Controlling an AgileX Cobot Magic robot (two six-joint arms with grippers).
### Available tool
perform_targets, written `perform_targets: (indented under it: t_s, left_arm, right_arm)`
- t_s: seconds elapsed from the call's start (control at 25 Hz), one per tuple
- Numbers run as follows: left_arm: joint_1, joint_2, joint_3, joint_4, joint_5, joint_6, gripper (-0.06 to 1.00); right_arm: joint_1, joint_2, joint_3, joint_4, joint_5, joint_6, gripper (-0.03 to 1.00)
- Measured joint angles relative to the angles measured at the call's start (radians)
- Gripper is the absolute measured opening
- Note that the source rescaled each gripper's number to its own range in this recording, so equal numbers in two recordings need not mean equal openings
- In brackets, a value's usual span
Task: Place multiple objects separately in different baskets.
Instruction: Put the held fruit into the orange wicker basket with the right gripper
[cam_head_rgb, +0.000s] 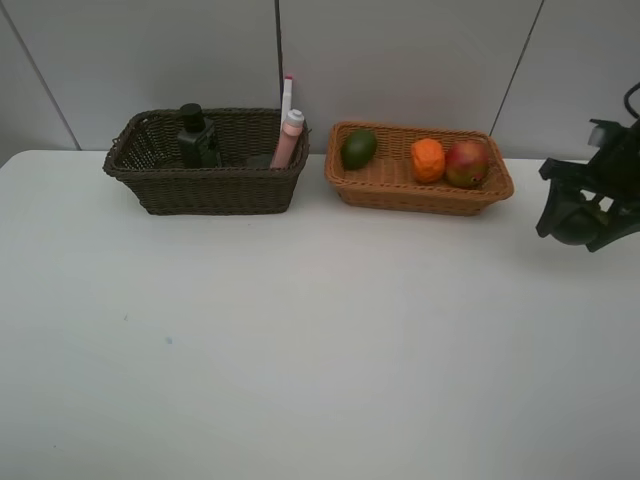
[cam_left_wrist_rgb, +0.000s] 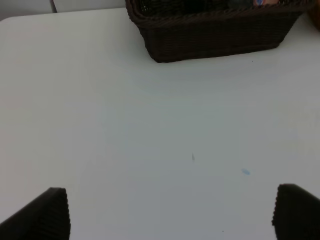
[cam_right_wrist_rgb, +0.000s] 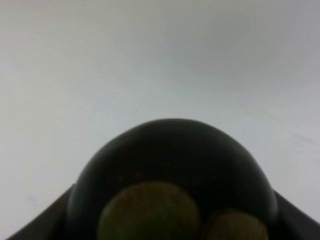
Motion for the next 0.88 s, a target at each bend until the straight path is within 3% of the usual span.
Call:
perform_targets:
  t_s: [0.16, 0.4, 0.64, 0.88]
  left_arm:
    - [0.0, 0.0, 0.0, 0.0, 0.0, 0.0, 1.0]
    - [0.0, 0.0, 0.0, 0.0, 0.0, 0.0, 1.0]
    - [0.0, 0.0, 0.0, 0.0, 0.0, 0.0, 1.0]
    - [0.0, 0.0, 0.0, 0.0, 0.0, 0.0, 1.0]
  right_arm:
    - [0.037, -0.027, -0.088, 0.0, -0.003, 0.016, 0.63]
    - [0.232, 0.011, -0.23, 0.001, -0.107, 0.017, 0.63]
    - [0.389, 0.135, -0.336, 0.001, -0.304, 0.017, 0.63]
    - [0.459, 0.258, -0.359, -0.001, -0.505, 0.017, 0.63]
